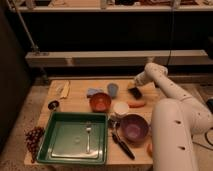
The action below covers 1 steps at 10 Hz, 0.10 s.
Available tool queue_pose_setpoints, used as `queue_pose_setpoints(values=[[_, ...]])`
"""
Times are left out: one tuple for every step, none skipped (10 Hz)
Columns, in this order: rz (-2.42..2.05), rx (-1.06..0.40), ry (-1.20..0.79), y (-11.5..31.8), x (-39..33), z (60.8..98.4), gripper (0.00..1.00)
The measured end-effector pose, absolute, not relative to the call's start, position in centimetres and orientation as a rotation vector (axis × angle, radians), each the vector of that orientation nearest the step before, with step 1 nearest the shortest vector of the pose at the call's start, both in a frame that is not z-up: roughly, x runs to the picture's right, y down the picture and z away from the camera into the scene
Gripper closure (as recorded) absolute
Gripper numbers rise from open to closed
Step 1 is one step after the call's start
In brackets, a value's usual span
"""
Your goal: Place eraser in plastic cup
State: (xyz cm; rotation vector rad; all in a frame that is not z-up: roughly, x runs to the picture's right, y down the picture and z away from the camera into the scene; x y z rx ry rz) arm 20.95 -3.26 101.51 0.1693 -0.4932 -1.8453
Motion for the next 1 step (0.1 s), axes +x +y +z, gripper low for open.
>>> queue_pose_setpoints(values=[[-1.837, 0.174, -0.494, -3.41, 21.09, 100.92, 1.0]])
